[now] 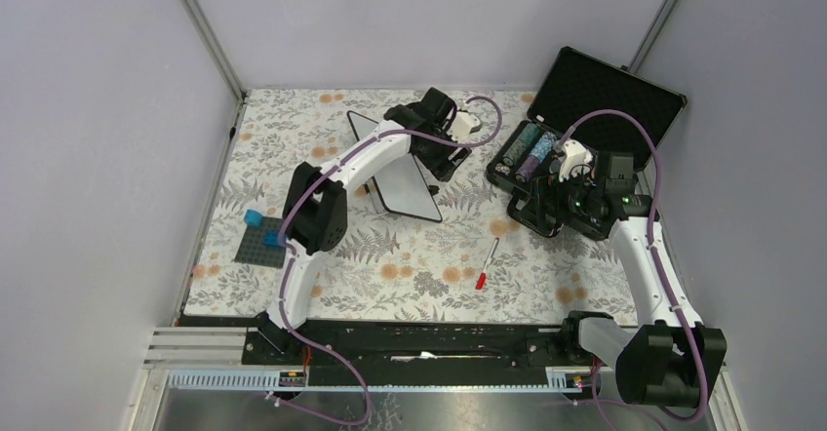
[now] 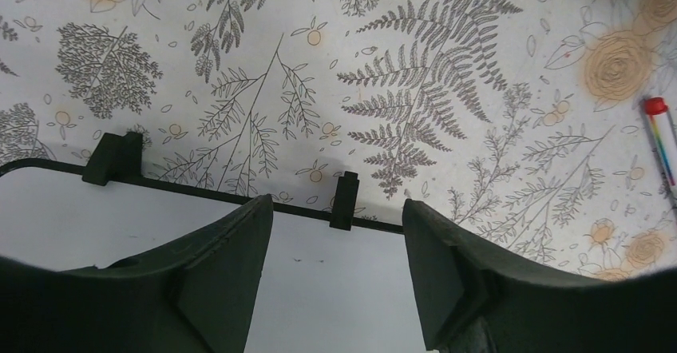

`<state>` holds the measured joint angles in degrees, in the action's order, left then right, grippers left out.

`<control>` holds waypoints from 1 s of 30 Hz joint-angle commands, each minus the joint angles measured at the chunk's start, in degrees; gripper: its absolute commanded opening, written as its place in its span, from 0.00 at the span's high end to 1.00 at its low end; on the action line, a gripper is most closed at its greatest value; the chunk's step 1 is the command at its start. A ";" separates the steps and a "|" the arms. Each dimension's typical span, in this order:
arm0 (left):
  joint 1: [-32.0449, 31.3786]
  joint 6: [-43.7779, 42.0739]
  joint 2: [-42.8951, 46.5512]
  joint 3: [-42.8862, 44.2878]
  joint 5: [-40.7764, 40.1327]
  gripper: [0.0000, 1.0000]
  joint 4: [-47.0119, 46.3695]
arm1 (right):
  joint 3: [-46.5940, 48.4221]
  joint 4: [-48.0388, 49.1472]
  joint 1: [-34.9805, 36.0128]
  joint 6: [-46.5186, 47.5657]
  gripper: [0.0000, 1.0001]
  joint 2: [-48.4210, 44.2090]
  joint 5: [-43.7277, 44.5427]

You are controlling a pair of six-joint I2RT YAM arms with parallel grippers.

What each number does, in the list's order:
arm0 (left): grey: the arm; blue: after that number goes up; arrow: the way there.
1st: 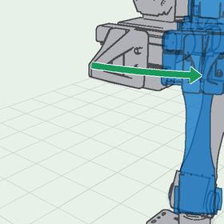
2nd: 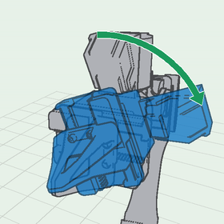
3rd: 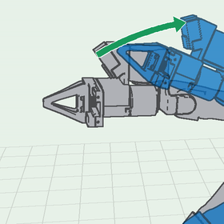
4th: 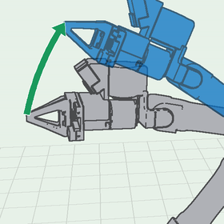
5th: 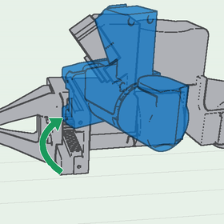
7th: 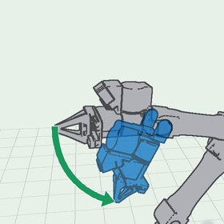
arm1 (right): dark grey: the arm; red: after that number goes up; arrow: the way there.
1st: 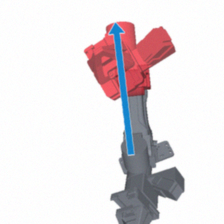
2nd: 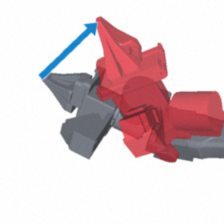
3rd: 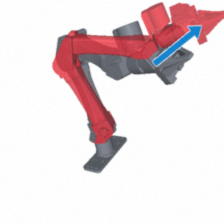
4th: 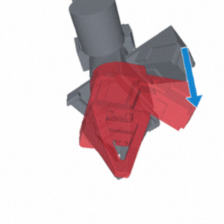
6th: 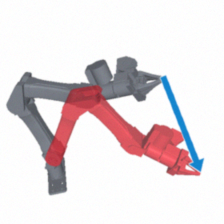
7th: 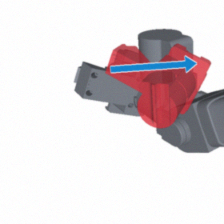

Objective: Write a sentence on the whiteboard
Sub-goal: Adjust the whiteboard stand at the center of the board.

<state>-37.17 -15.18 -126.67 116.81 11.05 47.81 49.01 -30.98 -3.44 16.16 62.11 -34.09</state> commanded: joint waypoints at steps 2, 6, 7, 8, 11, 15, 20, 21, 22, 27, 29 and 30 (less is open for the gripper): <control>-0.94 -1.75 -2.80 -0.01 -1.25 0.33 -0.83 | 2.32 -0.12 -0.38 0.54 0.01 -1.06 -1.44; -1.31 -2.04 -4.96 0.55 -1.24 0.32 -0.60 | 2.33 -0.11 -0.51 0.45 0.01 -1.00 -1.47; -1.28 -2.09 -5.63 0.90 -1.23 0.32 -0.28 | 2.24 -0.07 -0.51 0.45 0.01 -1.06 -1.35; -1.32 -1.91 -6.19 1.36 -1.31 0.32 0.09 | 2.23 -0.12 -0.59 0.49 0.01 -1.10 -1.26; -1.31 -1.67 -7.21 1.48 -0.76 0.31 0.70 | 2.14 -0.05 -0.62 0.62 0.01 -1.06 -1.05; -1.54 -1.97 -7.36 0.24 0.51 0.31 0.73 | 2.08 -0.05 -0.69 0.71 0.01 -1.12 -0.99; -2.71 -4.79 -6.08 -3.48 1.93 0.32 0.79 | 2.08 -0.06 -0.77 0.71 0.01 -1.04 -0.99; -3.07 -5.53 -5.66 -4.08 1.96 0.33 1.03 | 2.05 -0.05 -0.78 0.71 0.01 -1.01 -0.99; -3.27 -6.23 -5.35 -4.65 2.13 0.35 1.64 | 2.07 -0.08 -0.78 0.71 0.01 -0.99 -1.01; -3.76 -9.09 -2.56 -8.49 2.71 0.45 2.37 | 2.23 -0.49 -0.77 0.89 0.01 -0.74 -1.42; -4.06 -10.17 -1.16 -10.49 2.94 0.48 2.50 | 2.23 -0.61 -0.73 0.89 0.01 -0.71 -1.42; -4.24 -10.68 -0.36 -11.70 2.99 0.49 2.59 | 2.16 -0.58 -0.77 0.89 0.01 -0.71 -1.42</control>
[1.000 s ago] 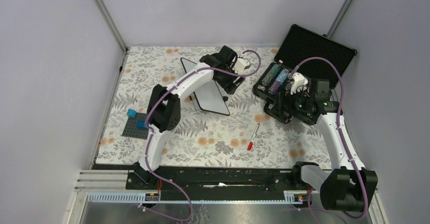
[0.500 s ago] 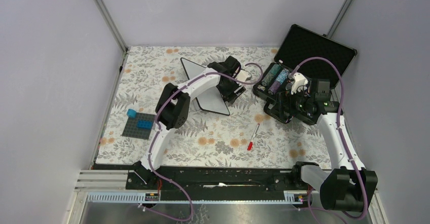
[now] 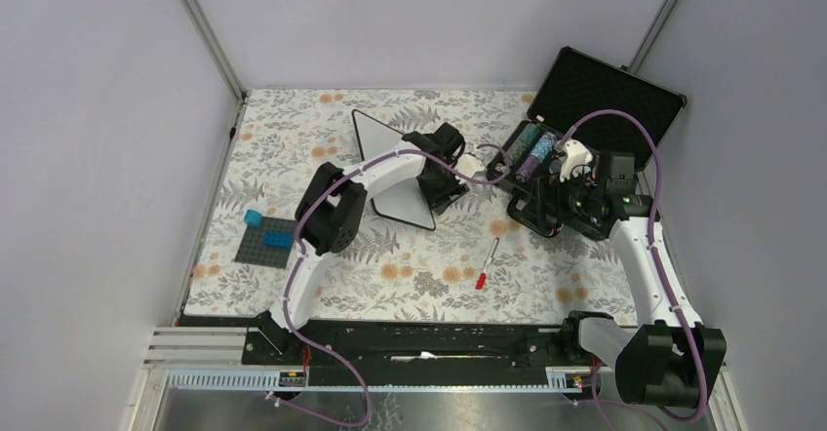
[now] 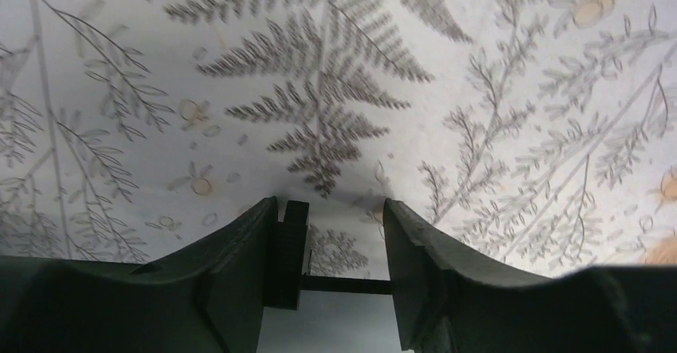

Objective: Write a sentence on the whiteboard
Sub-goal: Adjust the whiteboard stand at the center of the board.

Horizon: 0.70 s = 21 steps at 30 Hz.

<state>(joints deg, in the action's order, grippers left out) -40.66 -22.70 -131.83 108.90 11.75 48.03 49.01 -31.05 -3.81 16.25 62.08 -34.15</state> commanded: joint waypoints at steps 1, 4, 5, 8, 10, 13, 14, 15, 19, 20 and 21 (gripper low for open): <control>-0.93 -3.64 5.62 -4.96 2.08 0.49 2.41 | 2.18 -0.56 -0.40 0.80 0.01 -0.69 -1.28; -1.56 -5.10 8.01 -9.06 1.58 0.51 2.34 | 2.08 -0.51 -0.40 0.80 0.01 -0.69 -1.27; -1.85 -5.44 8.86 -10.43 1.34 0.51 2.40 | 2.05 -0.54 -0.39 0.80 0.01 -0.71 -1.31; -2.69 -6.66 11.76 -15.47 0.35 0.53 2.40 | 1.99 -0.70 -0.45 1.02 0.01 -0.76 -1.48; -3.39 -7.71 13.67 -18.73 -0.48 0.53 2.33 | 1.97 -1.06 -0.41 1.57 0.01 -0.68 -1.72; -4.40 -8.96 16.48 -23.20 -1.10 0.53 2.37 | 1.76 -1.73 -0.40 2.72 0.01 -0.87 -3.00; -4.77 -9.39 17.44 -24.57 -1.12 0.53 2.34 | 1.66 -1.81 -0.40 2.93 0.01 -0.95 -3.29; -5.04 -9.72 18.27 -25.87 -1.16 0.53 2.33 | 1.54 -1.84 -0.40 3.18 0.01 -1.02 -3.45; -5.65 -11.03 21.41 -30.44 -1.20 0.52 2.27 | 1.35 -2.38 -0.40 4.12 0.01 -1.04 -3.84; -5.65 -11.11 22.02 -31.53 -1.40 0.51 2.25 | 1.34 -2.50 -0.40 4.26 0.01 -0.96 -3.94; -5.65 -11.51 22.70 -32.62 -1.72 0.51 2.27 | 1.27 -2.71 -0.40 4.56 0.01 -0.84 -4.14</control>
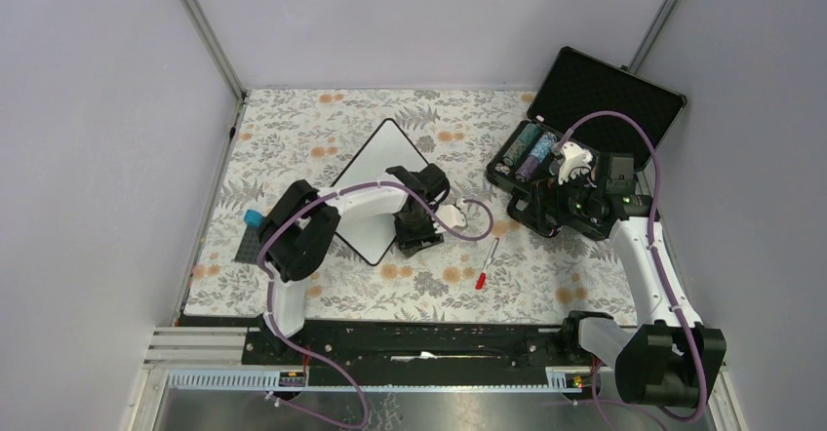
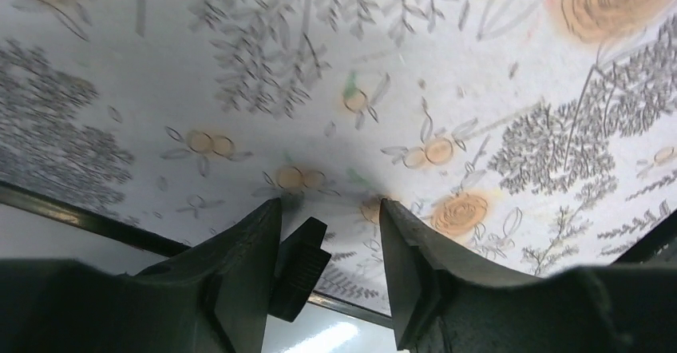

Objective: Write a sentence on the whiteboard
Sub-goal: Adjust the whiteboard stand at the center of the board.

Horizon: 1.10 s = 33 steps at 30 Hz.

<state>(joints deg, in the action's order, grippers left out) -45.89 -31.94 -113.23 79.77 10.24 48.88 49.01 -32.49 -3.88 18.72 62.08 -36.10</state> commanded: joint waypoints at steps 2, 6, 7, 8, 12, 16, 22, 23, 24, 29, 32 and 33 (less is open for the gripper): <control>-0.43 -2.73 5.39 -5.73 -0.56 0.50 1.40 | 1.17 -1.85 -0.34 2.64 0.01 -0.70 -2.76; -0.59 -3.11 8.48 -9.92 -0.45 0.49 0.88 | 1.05 -2.41 -0.34 3.77 0.01 -0.56 -3.76; -0.67 -3.27 9.14 -11.16 -0.25 0.49 0.82 | 1.00 -2.57 -0.31 4.16 0.01 -0.60 -4.11; -0.73 -3.30 9.88 -11.93 -0.31 0.48 0.66 | 0.92 -2.69 -0.26 4.41 0.01 -0.58 -4.34; -0.95 -3.82 12.42 -15.01 -0.06 0.46 0.41 | 0.60 -3.09 -0.02 5.91 0.01 -0.52 -5.15; -1.13 -3.63 14.10 -15.75 0.65 0.35 0.16 | 0.12 -3.07 2.06 7.44 0.01 -0.40 -5.52; -1.09 0.65 19.17 -10.18 10.38 0.08 -0.07 | -0.79 -2.33 13.78 13.59 0.01 0.99 0.25; -1.12 1.43 20.42 -9.14 12.24 0.05 -0.41 | -0.78 -2.28 14.72 15.50 0.01 1.53 0.36; -1.08 2.57 21.64 -8.24 13.96 0.04 -0.86 | -0.57 -2.60 15.45 18.11 0.01 2.19 0.13; -0.91 7.03 29.09 -7.93 18.15 0.01 -6.31 | -0.81 -2.86 17.69 31.96 0.01 4.09 -2.68; 0.22 10.13 32.89 -9.57 19.14 0.01 -9.53 | -1.96 -2.55 18.88 41.57 0.01 4.87 -3.38; 0.87 10.97 34.01 -10.01 19.42 0.01 -10.33 | -2.38 -2.31 19.05 44.28 0.02 5.12 -3.79</control>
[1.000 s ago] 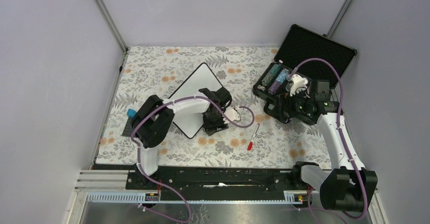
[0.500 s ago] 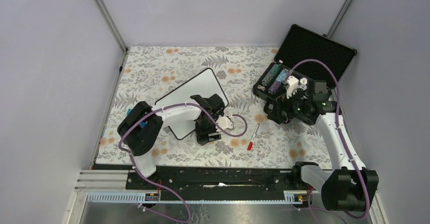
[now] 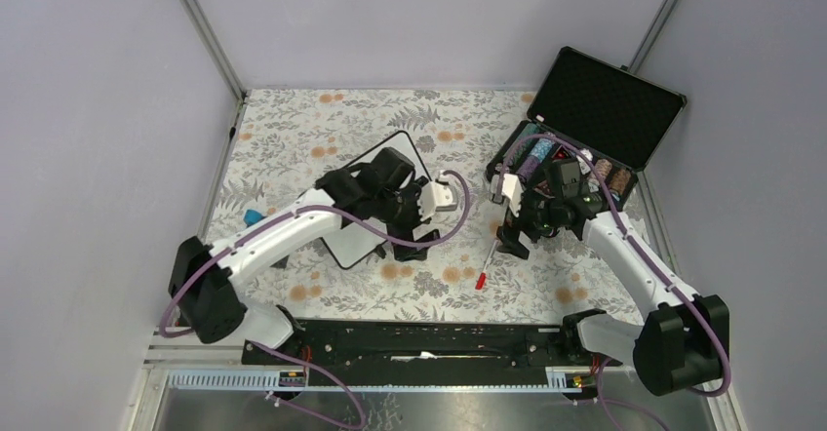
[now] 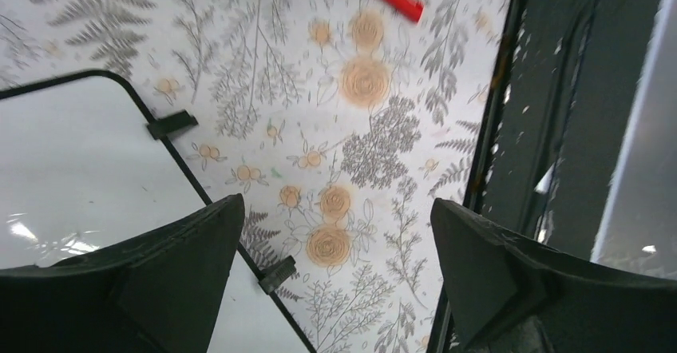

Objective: Write a sentence on the whiteboard
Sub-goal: Adjust the whiteboard stand at the center of the board.

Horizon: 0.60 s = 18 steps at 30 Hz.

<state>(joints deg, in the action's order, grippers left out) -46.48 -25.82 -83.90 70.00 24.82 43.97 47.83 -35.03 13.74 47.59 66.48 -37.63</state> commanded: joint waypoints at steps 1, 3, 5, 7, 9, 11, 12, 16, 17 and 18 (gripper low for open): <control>2.44 5.58 5.68 -0.85 5.75 0.01 -6.11 | -1.58 0.36 1.91 18.18 0.03 1.14 -2.55; 6.13 8.11 7.41 -1.30 9.50 0.01 -7.53 | -1.99 0.47 3.20 22.31 0.04 2.61 -2.02; 11.02 11.47 8.74 -1.43 14.51 0.01 -9.40 | -2.55 0.72 4.97 26.12 0.05 4.49 -0.70; 14.57 14.80 9.95 -1.64 17.62 0.01 -11.32 | -4.37 2.08 6.53 29.34 0.06 6.40 0.81; 15.67 16.31 11.20 -2.07 17.88 0.01 -12.56 | -5.82 3.26 7.99 32.56 0.06 7.68 2.50; 16.33 16.82 12.46 -2.68 17.44 0.01 -13.45 | -6.29 3.85 9.20 34.58 0.06 9.53 3.87; 16.85 17.13 12.88 -3.14 17.49 0.01 -13.81 | -6.08 4.02 9.69 35.11 0.06 10.57 4.10; 18.65 18.23 14.42 -4.60 17.98 0.01 -15.00 | -4.35 3.69 11.24 36.22 0.08 14.91 5.69; 18.93 18.38 14.72 -5.09 17.96 0.01 -15.38 | -3.91 3.41 11.58 36.61 0.08 16.06 6.18; 19.08 18.66 15.05 -5.47 17.87 0.01 -15.74 | -3.46 2.93 11.84 36.87 0.08 17.04 6.70</control>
<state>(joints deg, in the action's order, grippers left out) -28.67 -9.34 -71.26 66.00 39.94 32.71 41.91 -32.01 24.14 80.12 80.60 -33.17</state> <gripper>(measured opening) 0.986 0.926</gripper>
